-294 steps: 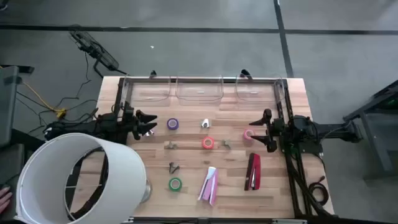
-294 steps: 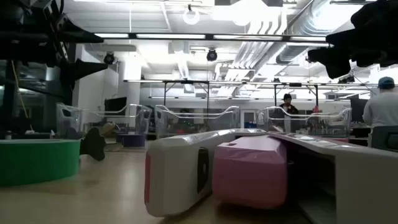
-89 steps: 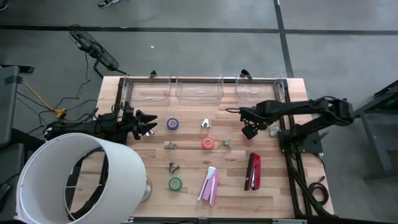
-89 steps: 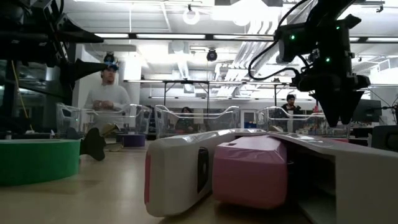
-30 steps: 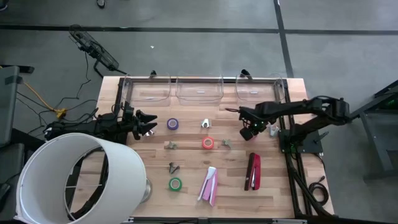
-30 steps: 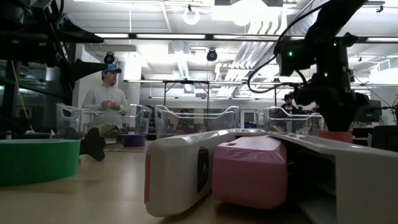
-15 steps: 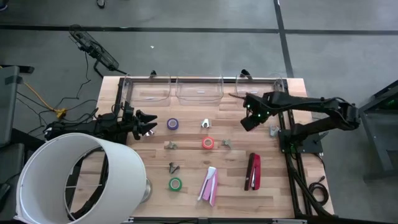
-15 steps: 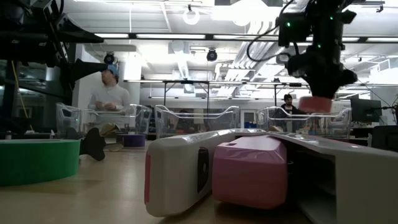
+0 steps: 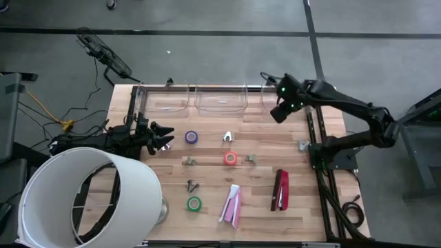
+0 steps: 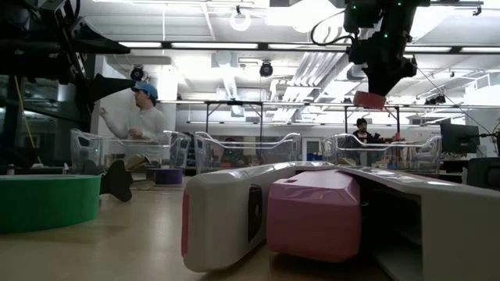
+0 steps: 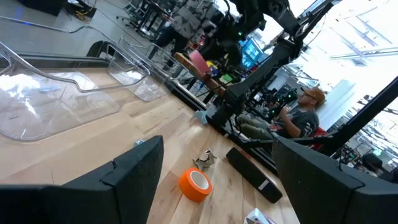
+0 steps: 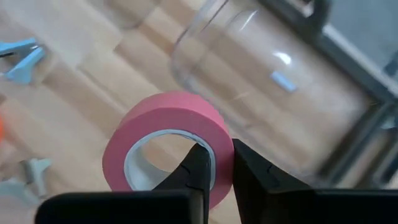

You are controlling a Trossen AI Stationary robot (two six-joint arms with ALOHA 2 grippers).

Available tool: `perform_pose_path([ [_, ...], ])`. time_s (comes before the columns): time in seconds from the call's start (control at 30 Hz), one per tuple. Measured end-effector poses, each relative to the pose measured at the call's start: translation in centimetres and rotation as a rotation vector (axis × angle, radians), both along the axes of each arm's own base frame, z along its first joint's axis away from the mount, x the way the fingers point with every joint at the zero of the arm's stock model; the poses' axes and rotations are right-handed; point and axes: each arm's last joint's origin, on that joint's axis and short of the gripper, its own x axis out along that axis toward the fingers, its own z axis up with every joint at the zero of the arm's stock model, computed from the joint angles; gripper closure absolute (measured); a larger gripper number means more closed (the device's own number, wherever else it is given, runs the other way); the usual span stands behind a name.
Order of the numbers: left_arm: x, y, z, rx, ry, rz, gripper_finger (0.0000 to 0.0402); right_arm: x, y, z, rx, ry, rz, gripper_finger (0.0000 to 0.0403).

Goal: Pick and place Stapler, Stapler remover, tape
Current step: Put the pink tape into the right transparent bin

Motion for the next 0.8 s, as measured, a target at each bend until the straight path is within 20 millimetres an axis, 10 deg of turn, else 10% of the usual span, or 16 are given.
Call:
perform_pose_path([
  [0.8,0.0,0.0,0.0,0.0,0.0,0.0,0.0105,-0.4,-8.8,-5.4,0.048,0.056,-0.354,0.0355],
])
